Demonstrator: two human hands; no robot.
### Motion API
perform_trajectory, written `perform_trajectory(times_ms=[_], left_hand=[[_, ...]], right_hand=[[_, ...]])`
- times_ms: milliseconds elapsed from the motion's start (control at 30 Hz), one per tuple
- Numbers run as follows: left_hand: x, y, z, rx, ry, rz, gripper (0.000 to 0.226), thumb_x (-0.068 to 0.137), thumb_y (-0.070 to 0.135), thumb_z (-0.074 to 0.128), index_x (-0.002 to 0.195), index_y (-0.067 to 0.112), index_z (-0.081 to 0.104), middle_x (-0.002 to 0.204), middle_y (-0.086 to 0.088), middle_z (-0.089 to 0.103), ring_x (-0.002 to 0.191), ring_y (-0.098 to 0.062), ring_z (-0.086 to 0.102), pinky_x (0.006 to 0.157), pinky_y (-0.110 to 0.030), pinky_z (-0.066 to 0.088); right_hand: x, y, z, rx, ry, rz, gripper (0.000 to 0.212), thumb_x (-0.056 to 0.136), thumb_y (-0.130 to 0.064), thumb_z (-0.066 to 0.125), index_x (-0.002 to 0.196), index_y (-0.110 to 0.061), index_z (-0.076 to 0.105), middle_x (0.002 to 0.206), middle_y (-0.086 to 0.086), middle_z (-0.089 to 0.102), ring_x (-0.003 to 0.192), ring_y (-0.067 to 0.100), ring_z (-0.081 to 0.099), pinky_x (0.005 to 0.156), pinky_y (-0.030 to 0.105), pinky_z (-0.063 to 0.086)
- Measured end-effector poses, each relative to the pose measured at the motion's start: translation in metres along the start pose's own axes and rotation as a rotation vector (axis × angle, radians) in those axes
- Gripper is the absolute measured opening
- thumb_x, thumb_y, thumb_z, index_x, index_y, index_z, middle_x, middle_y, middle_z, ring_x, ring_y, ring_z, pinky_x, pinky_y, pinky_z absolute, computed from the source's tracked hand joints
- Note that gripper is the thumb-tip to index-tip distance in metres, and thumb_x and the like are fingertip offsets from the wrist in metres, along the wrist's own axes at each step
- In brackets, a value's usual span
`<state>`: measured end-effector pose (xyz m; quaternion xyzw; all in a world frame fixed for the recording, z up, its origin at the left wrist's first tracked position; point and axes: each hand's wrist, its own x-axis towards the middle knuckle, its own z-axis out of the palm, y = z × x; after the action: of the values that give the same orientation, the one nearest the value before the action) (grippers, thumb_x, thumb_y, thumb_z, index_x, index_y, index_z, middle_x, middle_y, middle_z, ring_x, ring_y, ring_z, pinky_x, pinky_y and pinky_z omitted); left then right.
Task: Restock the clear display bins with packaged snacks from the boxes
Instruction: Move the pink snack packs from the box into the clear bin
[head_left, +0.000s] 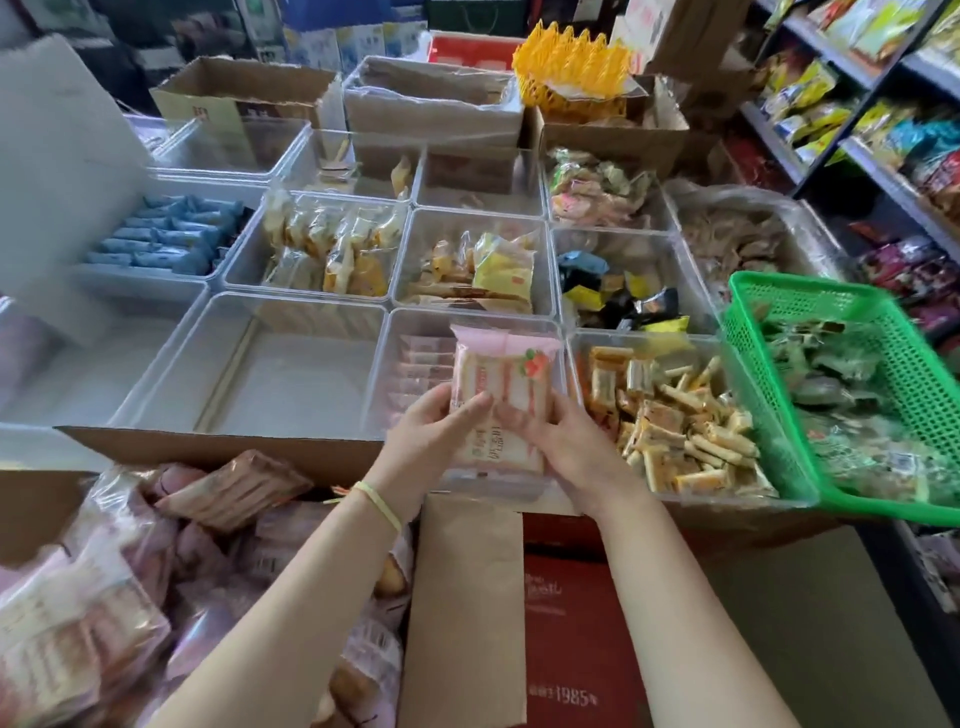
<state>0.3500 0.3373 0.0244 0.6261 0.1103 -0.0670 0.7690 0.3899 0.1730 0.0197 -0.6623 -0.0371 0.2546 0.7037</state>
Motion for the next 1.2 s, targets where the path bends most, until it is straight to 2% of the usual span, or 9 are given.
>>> perform_trajectory(times_ms=[133,300,433,633,700,867,967,1100,1200], left_hand=[[0.026,-0.028,0.017,-0.021,0.162,-0.125,0.024,0.1,0.029,0.053,0.113,0.013,0.065,0.114,-0.019,0.069,0.108,-0.033,0.066,0.096,-0.051,0.052],[0.048,-0.054,0.016,-0.096,0.314,-0.26,0.017,0.097,0.024,0.053,0.109,0.015,0.062,0.119,-0.013,0.066,0.107,-0.023,0.064,0.092,-0.035,0.05],[0.053,-0.06,0.009,-0.017,0.281,-0.273,0.069,0.077,0.029,0.068,0.142,0.016,0.045,0.133,-0.006,0.058,0.12,-0.019,0.059,0.101,-0.037,0.048],[0.071,-0.017,-0.004,0.525,0.111,0.033,0.048,0.075,0.014,0.083,0.118,0.026,0.064,0.099,0.0,0.073,0.079,-0.013,0.069,0.075,-0.033,0.059],[0.082,-0.001,-0.015,0.756,0.081,0.089,0.04,0.07,0.022,0.087,0.104,0.031,0.069,0.096,0.007,0.072,0.081,-0.011,0.066,0.076,-0.029,0.055],[0.104,0.022,-0.044,1.187,0.04,0.102,0.031,0.072,0.032,0.085,0.098,0.025,0.07,0.089,0.009,0.062,0.079,-0.013,0.055,0.071,-0.025,0.042],[0.111,0.018,-0.056,1.391,-0.041,0.046,0.034,0.076,0.032,0.083,0.105,0.022,0.068,0.095,0.006,0.062,0.087,-0.019,0.058,0.077,-0.028,0.045],[0.128,0.0,-0.06,1.624,-0.292,-0.099,0.039,0.081,0.032,0.078,0.116,0.022,0.063,0.112,0.003,0.061,0.105,-0.021,0.058,0.085,-0.028,0.046],[0.14,-0.015,-0.067,1.732,-0.443,-0.211,0.045,0.084,0.028,0.074,0.125,0.024,0.058,0.122,0.001,0.058,0.11,-0.021,0.055,0.091,-0.03,0.047]], right_hand=[[0.022,0.018,-0.031,0.031,0.096,0.026,0.033,0.087,-0.023,0.076,0.118,-0.026,0.066,0.114,0.0,0.074,0.108,0.019,0.07,0.096,0.044,0.055],[0.049,0.033,-0.047,0.019,0.156,0.028,0.026,0.092,-0.016,0.071,0.11,-0.034,0.065,0.112,-0.006,0.074,0.109,0.013,0.068,0.097,0.04,0.055],[0.065,0.044,-0.049,0.132,0.145,0.053,0.029,0.093,-0.011,0.067,0.122,-0.017,0.066,0.117,0.005,0.073,0.114,0.025,0.067,0.093,0.041,0.056],[0.067,0.043,-0.053,0.198,-0.055,-0.019,0.045,0.087,-0.014,0.075,0.13,-0.012,0.062,0.125,0.019,0.066,0.122,0.037,0.06,0.107,0.058,0.044],[0.07,0.038,-0.055,0.161,-0.102,-0.031,0.042,0.088,-0.011,0.074,0.128,-0.011,0.062,0.127,0.025,0.062,0.122,0.043,0.056,0.108,0.061,0.039],[0.078,0.036,-0.059,0.174,0.015,0.038,0.06,0.083,-0.031,0.08,0.135,-0.018,0.051,0.132,0.01,0.063,0.117,0.023,0.064,0.096,0.042,0.055],[0.082,0.041,-0.058,-0.126,0.039,0.089,0.052,0.085,-0.037,0.079,0.129,-0.028,0.054,0.119,0.001,0.067,0.109,0.014,0.066,0.086,0.029,0.057],[0.101,0.055,-0.033,-0.645,-0.087,0.167,0.05,0.09,-0.026,0.072,0.135,-0.03,0.052,0.103,-0.006,0.063,0.092,0.011,0.062,0.08,0.03,0.055],[0.111,0.065,-0.016,-0.811,-0.136,0.21,0.049,0.087,-0.03,0.073,0.133,-0.027,0.056,0.1,-0.007,0.067,0.094,0.012,0.062,0.084,0.034,0.054]])
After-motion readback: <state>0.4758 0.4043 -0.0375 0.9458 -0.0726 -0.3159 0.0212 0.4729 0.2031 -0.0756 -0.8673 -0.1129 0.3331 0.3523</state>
